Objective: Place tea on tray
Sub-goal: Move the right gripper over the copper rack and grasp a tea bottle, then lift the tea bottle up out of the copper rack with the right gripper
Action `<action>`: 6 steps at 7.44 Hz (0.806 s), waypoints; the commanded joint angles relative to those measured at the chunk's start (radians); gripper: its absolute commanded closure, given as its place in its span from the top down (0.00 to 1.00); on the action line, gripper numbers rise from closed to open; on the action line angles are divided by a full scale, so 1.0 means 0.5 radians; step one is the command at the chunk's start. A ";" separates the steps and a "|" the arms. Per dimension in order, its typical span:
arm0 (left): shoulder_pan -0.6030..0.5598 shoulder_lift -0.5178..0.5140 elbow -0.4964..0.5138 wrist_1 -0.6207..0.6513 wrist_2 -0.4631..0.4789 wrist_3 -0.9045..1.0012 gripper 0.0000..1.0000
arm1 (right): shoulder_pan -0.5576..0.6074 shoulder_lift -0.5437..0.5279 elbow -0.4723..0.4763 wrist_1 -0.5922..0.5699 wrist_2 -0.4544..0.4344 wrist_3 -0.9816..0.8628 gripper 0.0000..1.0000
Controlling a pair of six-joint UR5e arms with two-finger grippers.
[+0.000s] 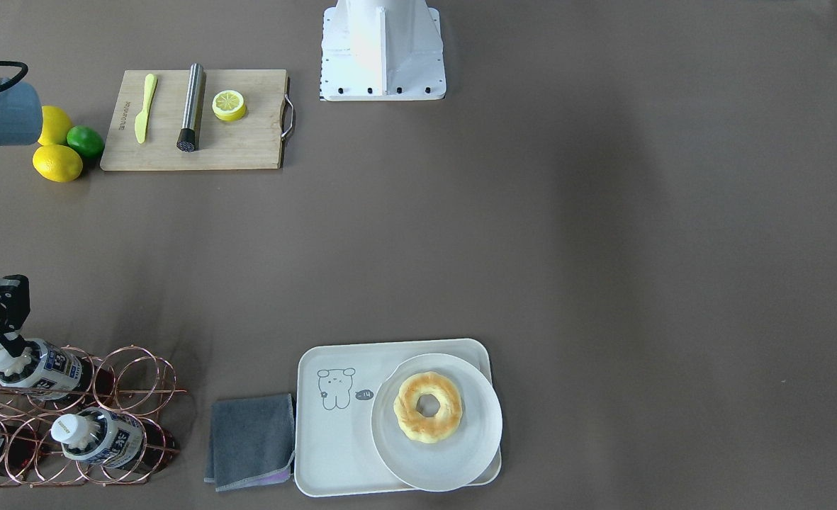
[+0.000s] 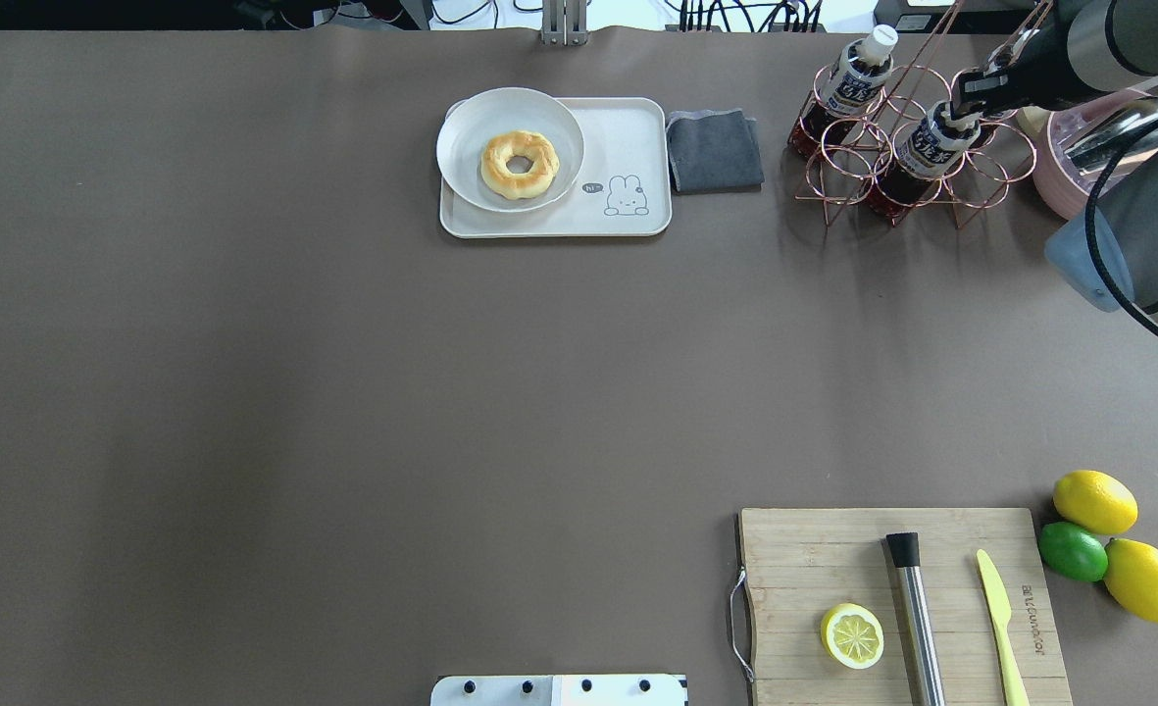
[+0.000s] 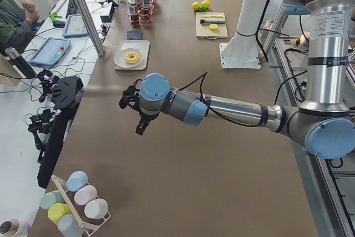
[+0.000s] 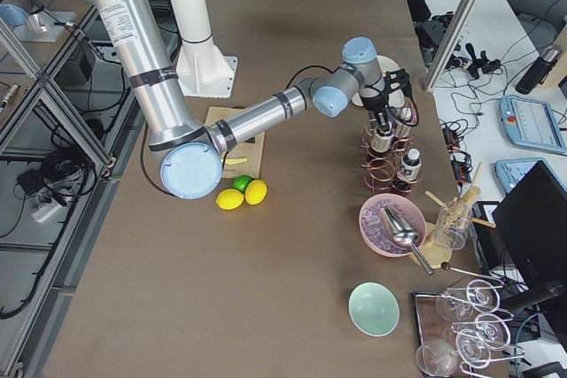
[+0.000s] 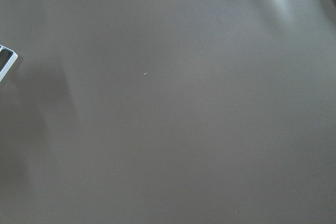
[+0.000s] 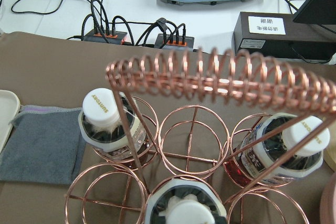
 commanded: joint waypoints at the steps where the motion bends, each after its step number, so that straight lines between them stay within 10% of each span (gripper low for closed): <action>1: 0.000 0.001 0.000 -0.003 0.000 0.001 0.98 | 0.085 0.037 0.047 -0.033 0.113 -0.006 0.00; 6: 0.000 0.028 -0.003 -0.022 0.000 0.001 0.98 | 0.236 0.074 0.365 -0.396 0.344 -0.010 0.00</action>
